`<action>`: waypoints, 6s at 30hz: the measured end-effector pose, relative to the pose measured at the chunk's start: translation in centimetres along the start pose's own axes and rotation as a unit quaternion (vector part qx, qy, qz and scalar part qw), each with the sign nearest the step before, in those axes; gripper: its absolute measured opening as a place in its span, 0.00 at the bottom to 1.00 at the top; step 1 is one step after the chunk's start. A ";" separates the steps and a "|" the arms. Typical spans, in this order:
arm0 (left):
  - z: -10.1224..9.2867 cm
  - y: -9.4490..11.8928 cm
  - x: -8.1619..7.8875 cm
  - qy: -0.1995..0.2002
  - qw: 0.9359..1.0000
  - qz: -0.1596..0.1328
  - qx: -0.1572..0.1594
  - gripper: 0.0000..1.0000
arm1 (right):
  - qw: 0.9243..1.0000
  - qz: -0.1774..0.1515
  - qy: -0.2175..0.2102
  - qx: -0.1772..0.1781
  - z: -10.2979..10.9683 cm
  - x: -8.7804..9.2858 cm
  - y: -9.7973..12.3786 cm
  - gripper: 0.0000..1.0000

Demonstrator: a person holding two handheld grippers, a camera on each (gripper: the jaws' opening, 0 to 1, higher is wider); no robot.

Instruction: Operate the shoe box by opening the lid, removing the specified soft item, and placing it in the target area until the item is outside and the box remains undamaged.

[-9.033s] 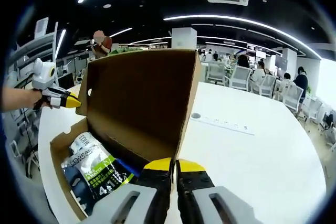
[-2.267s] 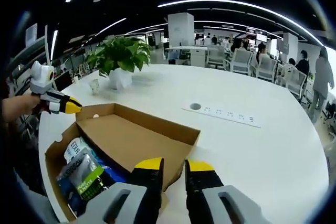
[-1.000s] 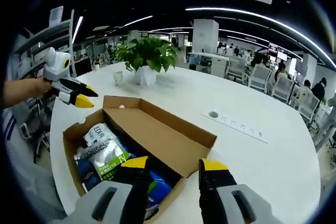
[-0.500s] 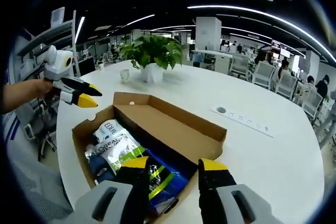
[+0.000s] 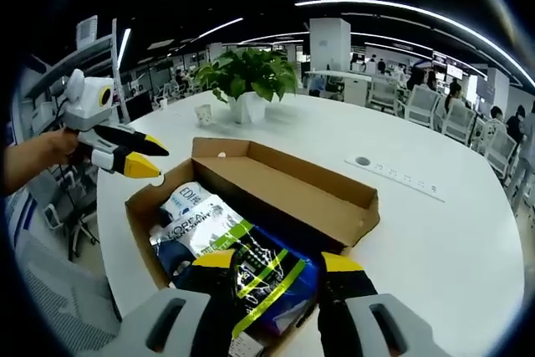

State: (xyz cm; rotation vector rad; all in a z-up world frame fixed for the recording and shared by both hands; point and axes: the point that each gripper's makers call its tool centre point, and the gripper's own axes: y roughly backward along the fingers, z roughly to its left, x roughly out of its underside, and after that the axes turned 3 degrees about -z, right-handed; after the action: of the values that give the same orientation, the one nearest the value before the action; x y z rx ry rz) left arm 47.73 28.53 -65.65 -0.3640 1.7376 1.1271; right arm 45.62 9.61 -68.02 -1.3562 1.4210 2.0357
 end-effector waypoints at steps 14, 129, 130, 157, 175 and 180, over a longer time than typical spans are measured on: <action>-2.6 -0.9 2.2 0.013 0.999 0.027 0.028 0.38 | 1.000 0.021 -0.014 -0.005 1.3 1.5 -0.6 0.35; -5.0 -1.2 4.8 0.061 0.987 0.137 0.062 0.00 | 0.979 0.041 -0.195 0.039 0.6 1.3 -1.4 0.00; -5.0 -1.2 4.7 0.060 0.987 0.136 0.062 0.00 | 0.979 0.038 -0.196 0.038 0.7 1.1 -1.2 0.00; -5.1 -0.5 2.8 0.048 0.988 0.135 0.061 0.00 | 0.978 0.020 -0.205 0.023 0.5 -0.9 0.0 0.00; -6.7 -0.9 1.2 0.044 0.988 0.128 0.071 0.00 | 0.980 0.018 -0.198 0.020 -1.1 -1.9 1.5 0.00; -7.3 -1.1 0.8 0.042 0.988 0.128 0.075 0.00 | 0.980 0.021 -0.198 0.020 -1.6 -1.8 2.1 0.00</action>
State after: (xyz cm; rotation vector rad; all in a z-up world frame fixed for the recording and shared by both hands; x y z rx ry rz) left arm 43.89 22.24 -66.35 -0.0981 1.9726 1.1657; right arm 45.93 7.73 -65.45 -0.8450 1.3080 2.1391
